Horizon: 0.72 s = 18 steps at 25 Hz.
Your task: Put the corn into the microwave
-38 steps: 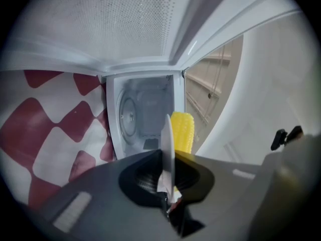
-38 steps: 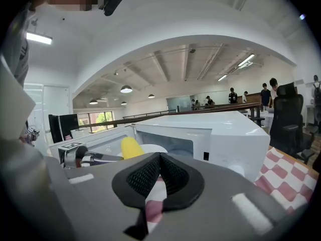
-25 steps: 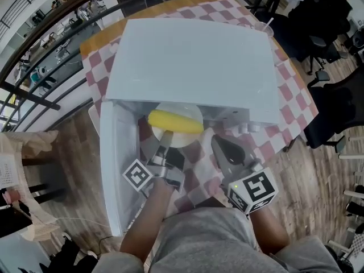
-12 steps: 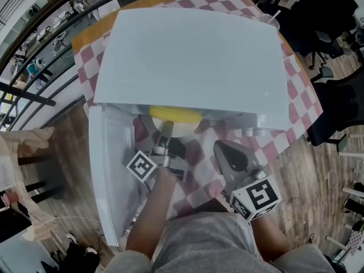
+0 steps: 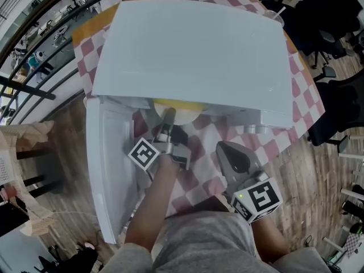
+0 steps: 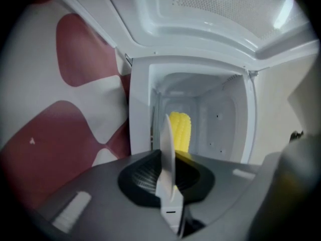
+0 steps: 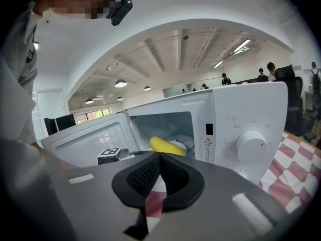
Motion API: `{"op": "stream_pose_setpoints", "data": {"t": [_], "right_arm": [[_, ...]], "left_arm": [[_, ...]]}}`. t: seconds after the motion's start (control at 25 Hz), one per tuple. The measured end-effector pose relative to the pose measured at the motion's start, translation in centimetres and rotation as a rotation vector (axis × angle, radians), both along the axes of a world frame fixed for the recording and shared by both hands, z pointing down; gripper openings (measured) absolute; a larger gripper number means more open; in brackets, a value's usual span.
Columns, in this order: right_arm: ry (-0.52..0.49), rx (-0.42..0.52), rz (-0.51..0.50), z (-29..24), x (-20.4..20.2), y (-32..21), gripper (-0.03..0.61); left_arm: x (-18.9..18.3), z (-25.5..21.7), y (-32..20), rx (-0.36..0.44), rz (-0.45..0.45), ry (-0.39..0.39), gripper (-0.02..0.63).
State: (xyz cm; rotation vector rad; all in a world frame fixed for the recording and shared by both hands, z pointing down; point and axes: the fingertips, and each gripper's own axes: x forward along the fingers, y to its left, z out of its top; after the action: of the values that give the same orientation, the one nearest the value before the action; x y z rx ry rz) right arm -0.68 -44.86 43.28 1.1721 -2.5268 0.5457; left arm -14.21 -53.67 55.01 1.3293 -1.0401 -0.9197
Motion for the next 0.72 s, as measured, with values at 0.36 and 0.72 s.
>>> {"op": "stream_pose_setpoints", "data": {"t": [0.36, 0.72], "right_arm": [[-0.009, -0.003, -0.016, 0.1, -0.2, 0.5, -0.001], [0.004, 0.008, -0.017, 0.1, -0.1, 0.5, 0.0]], "left_arm": [[-0.1, -0.6, 0.2, 0.005, -0.014, 0.023, 0.093], [2.2, -2.0, 1.3, 0.087, 0.208, -0.11, 0.212]]}}
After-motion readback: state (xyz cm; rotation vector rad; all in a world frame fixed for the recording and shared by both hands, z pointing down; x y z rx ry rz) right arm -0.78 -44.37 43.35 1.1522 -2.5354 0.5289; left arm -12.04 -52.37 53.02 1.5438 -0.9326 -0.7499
